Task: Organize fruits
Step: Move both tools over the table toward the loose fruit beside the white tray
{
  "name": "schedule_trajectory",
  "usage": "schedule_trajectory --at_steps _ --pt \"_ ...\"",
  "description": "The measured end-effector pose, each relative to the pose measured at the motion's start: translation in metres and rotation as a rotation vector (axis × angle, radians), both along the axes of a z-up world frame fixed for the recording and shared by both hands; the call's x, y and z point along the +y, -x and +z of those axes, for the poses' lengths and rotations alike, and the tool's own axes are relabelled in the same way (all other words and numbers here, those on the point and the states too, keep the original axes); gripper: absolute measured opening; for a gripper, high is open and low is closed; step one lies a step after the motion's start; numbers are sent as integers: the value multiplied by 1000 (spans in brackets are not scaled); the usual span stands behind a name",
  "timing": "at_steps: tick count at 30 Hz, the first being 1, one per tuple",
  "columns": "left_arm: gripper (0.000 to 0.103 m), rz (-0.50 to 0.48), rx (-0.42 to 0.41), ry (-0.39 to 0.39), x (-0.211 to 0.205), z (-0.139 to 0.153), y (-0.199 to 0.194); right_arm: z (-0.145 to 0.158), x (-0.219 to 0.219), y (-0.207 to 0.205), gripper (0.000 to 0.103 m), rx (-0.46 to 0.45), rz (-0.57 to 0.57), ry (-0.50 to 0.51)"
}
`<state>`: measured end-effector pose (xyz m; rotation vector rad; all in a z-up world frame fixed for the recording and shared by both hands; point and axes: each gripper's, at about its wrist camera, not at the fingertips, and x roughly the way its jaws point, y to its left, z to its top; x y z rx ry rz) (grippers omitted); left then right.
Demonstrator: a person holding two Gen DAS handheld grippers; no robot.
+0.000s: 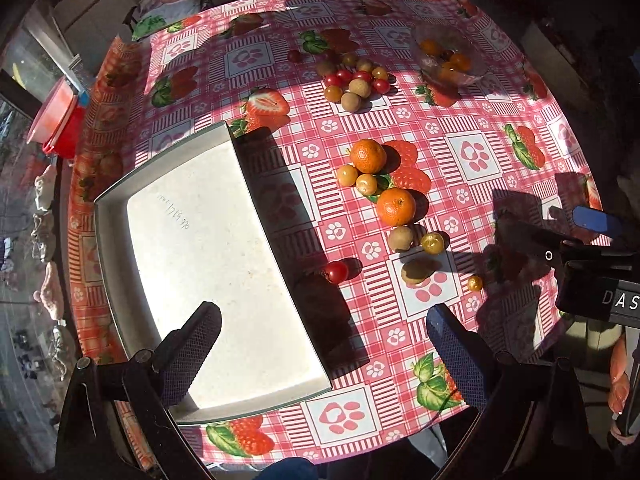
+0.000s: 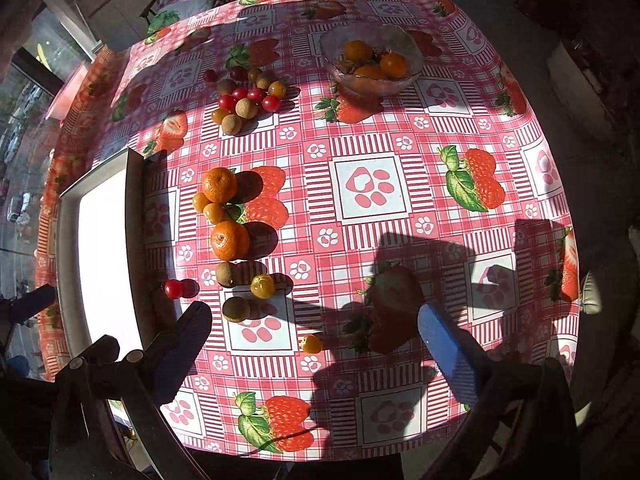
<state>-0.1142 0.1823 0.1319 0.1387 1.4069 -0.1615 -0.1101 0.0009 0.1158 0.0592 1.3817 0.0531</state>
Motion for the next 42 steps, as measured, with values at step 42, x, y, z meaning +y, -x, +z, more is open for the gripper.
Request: schedule_trajectory --at_steps 42 --pt "103 33 -19 -81 -17 27 18 33 21 -11 103 9 248 24"
